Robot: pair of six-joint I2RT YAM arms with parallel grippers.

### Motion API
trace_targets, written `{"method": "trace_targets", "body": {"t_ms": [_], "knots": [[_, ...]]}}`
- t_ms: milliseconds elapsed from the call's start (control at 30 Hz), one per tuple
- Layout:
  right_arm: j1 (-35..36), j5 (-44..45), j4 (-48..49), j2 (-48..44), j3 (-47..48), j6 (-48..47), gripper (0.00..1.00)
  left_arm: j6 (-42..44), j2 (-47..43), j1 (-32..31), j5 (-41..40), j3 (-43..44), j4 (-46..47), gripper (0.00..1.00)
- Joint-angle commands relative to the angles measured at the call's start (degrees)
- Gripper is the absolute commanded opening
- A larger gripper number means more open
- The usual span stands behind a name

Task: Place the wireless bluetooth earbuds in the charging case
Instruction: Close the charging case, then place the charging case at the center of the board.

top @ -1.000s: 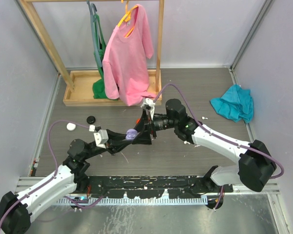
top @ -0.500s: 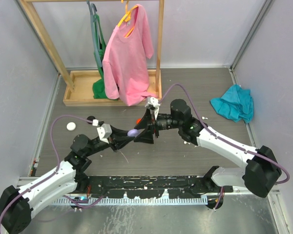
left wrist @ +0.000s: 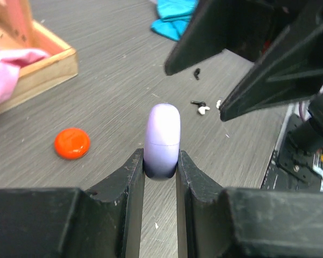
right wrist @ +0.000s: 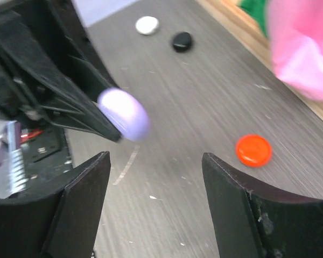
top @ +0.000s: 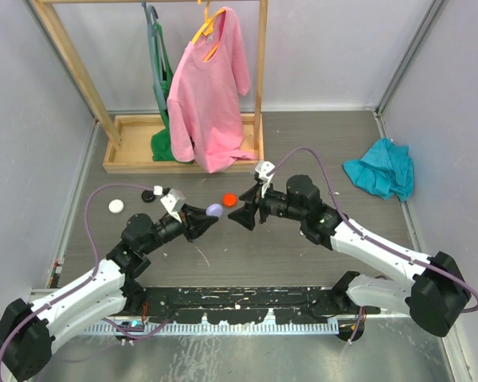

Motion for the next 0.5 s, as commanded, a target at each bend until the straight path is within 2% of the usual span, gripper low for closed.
{"method": "trace_targets", "body": {"t_ms": [0, 200, 300, 467], "knots": [[-0.28, 19.58, 3.88, -3.49, -4.71, -0.35, 0.74, -6.42, 1.04, -0.09, -11.00, 4.92, -7.18, 0.03], [-0.32, 37.65, 6.65, -3.32, -10.08, 1.77, 0.75, -14.69, 9.89, 0.03, -21.76, 9.80, -15.93, 0.05], [-0.29, 45.06, 9.03, -3.65, -12.84, 2.64, 0.74, -18.53, 16.99, 0.33, -22.83, 12.23, -16.30, 0.05], [-0.33, 50.94, 14.32, -5.78, -17.48, 3.61, 0.74, -24.31, 28.61, 1.45, -22.73, 16.80, -16.22, 0.04]]}}
